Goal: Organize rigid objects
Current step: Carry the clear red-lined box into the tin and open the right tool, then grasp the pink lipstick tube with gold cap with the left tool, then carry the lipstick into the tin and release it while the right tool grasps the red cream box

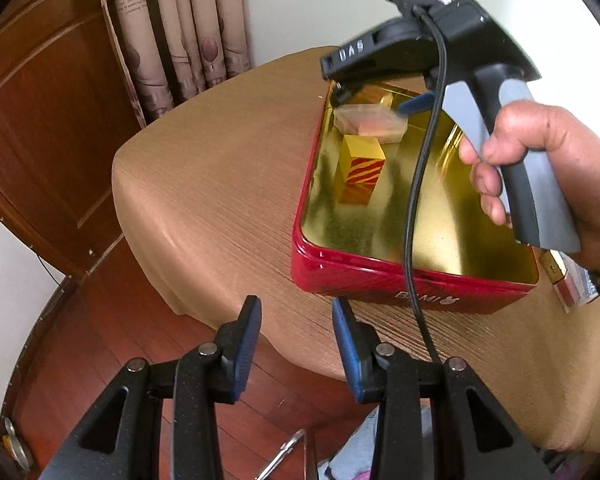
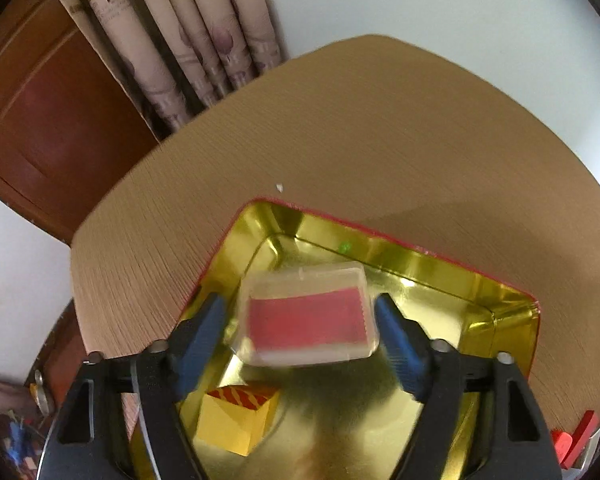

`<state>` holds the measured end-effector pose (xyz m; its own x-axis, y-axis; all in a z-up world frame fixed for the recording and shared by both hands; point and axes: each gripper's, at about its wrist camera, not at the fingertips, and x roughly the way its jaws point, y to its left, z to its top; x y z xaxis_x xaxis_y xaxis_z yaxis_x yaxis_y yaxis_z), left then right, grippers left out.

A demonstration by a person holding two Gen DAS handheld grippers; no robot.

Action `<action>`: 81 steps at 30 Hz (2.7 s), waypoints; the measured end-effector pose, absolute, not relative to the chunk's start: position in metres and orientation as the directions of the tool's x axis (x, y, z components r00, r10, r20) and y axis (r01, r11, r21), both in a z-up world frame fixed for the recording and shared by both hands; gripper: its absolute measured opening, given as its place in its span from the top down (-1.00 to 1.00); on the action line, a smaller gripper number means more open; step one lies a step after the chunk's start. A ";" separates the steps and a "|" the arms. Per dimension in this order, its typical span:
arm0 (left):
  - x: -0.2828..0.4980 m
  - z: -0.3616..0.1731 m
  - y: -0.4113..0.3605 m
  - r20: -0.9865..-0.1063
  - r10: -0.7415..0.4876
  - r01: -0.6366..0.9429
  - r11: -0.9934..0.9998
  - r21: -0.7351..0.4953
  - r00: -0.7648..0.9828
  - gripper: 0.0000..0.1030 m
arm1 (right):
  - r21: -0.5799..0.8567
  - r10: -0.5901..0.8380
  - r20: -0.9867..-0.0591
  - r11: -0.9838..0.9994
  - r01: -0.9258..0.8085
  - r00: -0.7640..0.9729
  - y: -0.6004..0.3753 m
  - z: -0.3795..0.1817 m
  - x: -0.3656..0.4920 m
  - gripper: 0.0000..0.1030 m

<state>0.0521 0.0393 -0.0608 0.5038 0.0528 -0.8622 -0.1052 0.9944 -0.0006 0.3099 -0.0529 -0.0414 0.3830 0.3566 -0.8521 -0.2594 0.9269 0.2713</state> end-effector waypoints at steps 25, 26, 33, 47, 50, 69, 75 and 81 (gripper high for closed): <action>0.010 -0.032 -0.045 -0.782 -0.092 0.232 0.970 0.069 0.617 0.27 | 0.218 -0.096 -0.518 0.946 0.239 0.850 -0.407 -0.149 -0.026 -1.00; 0.009 -0.033 -0.056 -0.787 -0.115 0.268 0.961 0.066 0.606 0.23 | 0.227 -0.102 -0.540 0.938 0.262 0.835 -0.416 -0.164 -0.032 -1.00; 0.034 -0.054 -0.125 -0.871 -0.304 0.357 0.920 -0.162 0.386 0.20 | 0.317 -0.050 -0.596 0.902 0.292 0.802 -0.442 -0.220 -0.039 -1.00; 0.124 -0.072 -0.189 -0.883 -0.432 0.148 0.900 -0.410 0.185 0.20 | 0.358 0.060 -0.536 0.920 0.162 0.842 -0.433 -0.214 -0.042 -1.00; 0.131 -0.078 -0.194 -0.895 -0.411 0.127 0.910 -0.394 0.173 0.17 | 0.373 0.079 -0.526 0.916 0.146 0.847 -0.433 -0.214 -0.042 -1.00; 0.125 -0.084 -0.189 -0.915 -0.310 0.077 0.951 -0.300 0.259 0.61 | 0.404 0.134 -0.517 0.909 0.103 0.845 -0.432 -0.217 -0.037 -1.00; 0.107 -0.081 -0.177 -0.901 -0.334 0.119 0.942 -0.313 0.276 0.61 | 0.390 0.136 -0.525 0.916 0.095 0.840 -0.431 -0.215 -0.034 -1.00; 0.093 -0.083 -0.169 -0.893 -0.357 0.123 0.934 -0.336 0.275 0.61 | 0.373 0.225 -0.482 0.927 -0.034 0.847 -0.411 -0.192 -0.016 -1.00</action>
